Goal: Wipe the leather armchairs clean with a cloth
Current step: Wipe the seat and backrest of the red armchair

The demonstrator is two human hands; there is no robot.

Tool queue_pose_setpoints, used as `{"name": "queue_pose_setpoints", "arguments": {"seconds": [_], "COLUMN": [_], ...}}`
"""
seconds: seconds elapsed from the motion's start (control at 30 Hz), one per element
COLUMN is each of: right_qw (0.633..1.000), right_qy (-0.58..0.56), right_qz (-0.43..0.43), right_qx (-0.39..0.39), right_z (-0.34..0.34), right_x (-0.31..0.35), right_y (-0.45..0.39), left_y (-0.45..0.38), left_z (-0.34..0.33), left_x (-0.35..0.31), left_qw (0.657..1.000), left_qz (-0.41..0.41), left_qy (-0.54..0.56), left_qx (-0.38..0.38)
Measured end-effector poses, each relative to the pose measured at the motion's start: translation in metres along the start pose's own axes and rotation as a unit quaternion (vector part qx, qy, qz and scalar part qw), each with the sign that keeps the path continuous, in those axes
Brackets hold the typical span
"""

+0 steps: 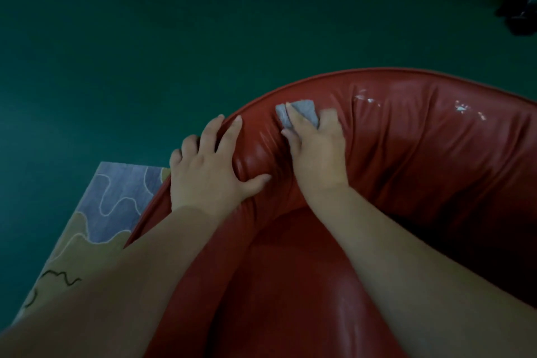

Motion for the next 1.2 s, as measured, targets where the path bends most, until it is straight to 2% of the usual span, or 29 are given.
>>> {"name": "queue_pose_setpoints", "arguments": {"seconds": [0.07,0.17,0.3,0.33,0.4,0.43,0.5,0.57,0.6,0.67,0.7,0.8,0.93,1.0,1.1,1.2], "right_qw": [0.999,0.995,0.997,0.997,0.994,0.99,0.986,0.991,0.994,0.993,0.99,0.985,0.984,0.987,0.986,0.981], "right_qy": [-0.044,-0.082,-0.002,0.03,0.079,0.093,0.086,0.038,0.025,0.06,0.102,0.167,0.146,0.126,0.153,0.193], "right_qz": [-0.005,0.035,0.058,0.056,0.054,0.06,0.08,0.093,0.1,0.095,0.08,0.037,0.089,0.1,0.051,0.009], "right_qx": [0.02,0.038,-0.053,-0.044,0.043,0.085,0.119,0.092,0.048,-0.04,-0.052,0.02,0.051,0.022,-0.039,0.012], "right_z": [-0.01,0.001,0.032,0.035,0.032,0.029,0.03,0.039,0.045,0.055,0.057,0.049,0.052,0.059,0.066,0.055], "right_x": [-0.006,-0.02,-0.041,-0.047,-0.059,-0.066,-0.076,-0.081,-0.082,-0.083,-0.086,-0.097,-0.102,-0.106,-0.101,-0.097], "right_y": [0.02,0.044,-0.012,-0.027,-0.033,-0.024,0.001,0.009,0.001,-0.025,-0.04,-0.041,0.011,0.004,-0.047,-0.069], "left_y": [0.001,0.001,0.0,-0.001,-0.006,-0.009,-0.014,-0.014,-0.013,-0.012,-0.013,-0.022,-0.024,-0.021,-0.022,-0.022], "left_z": [0.001,0.005,0.011,0.012,0.013,0.013,0.009,0.003,0.0,-0.006,-0.008,-0.015,-0.021,-0.024,-0.025,-0.027], "left_x": [0.0,-0.005,-0.017,-0.024,-0.044,-0.054,-0.071,-0.08,-0.083,-0.091,-0.097,-0.11,-0.109,-0.106,-0.106,-0.106], "left_qw": [1.0,1.0,0.997,0.996,0.994,0.994,0.995,0.997,0.998,0.999,0.998,0.998,0.999,0.999,0.999,0.999], "left_qz": [0.005,0.008,0.013,0.011,-0.01,-0.018,-0.021,-0.01,-0.005,-0.019,-0.037,-0.055,-0.035,-0.036,-0.037,-0.037], "left_qy": [-0.005,-0.019,-0.059,-0.074,-0.097,-0.096,-0.081,-0.063,-0.052,-0.035,-0.033,-0.027,-0.024,-0.027,-0.027,-0.027], "left_qx": [0.007,0.023,0.044,0.048,0.051,0.052,0.051,0.051,0.047,0.037,0.033,0.027,0.029,0.028,0.026,0.023]}}
Point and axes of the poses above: each hand's wrist, its own y-axis away from the middle knuckle, its own z-axis out of the back of the hand, x = y × z, the point moved 4 cm from there along -y, towards the middle knuckle, and after that the axes turned 5 degrees about y, right-handed, at the moved point
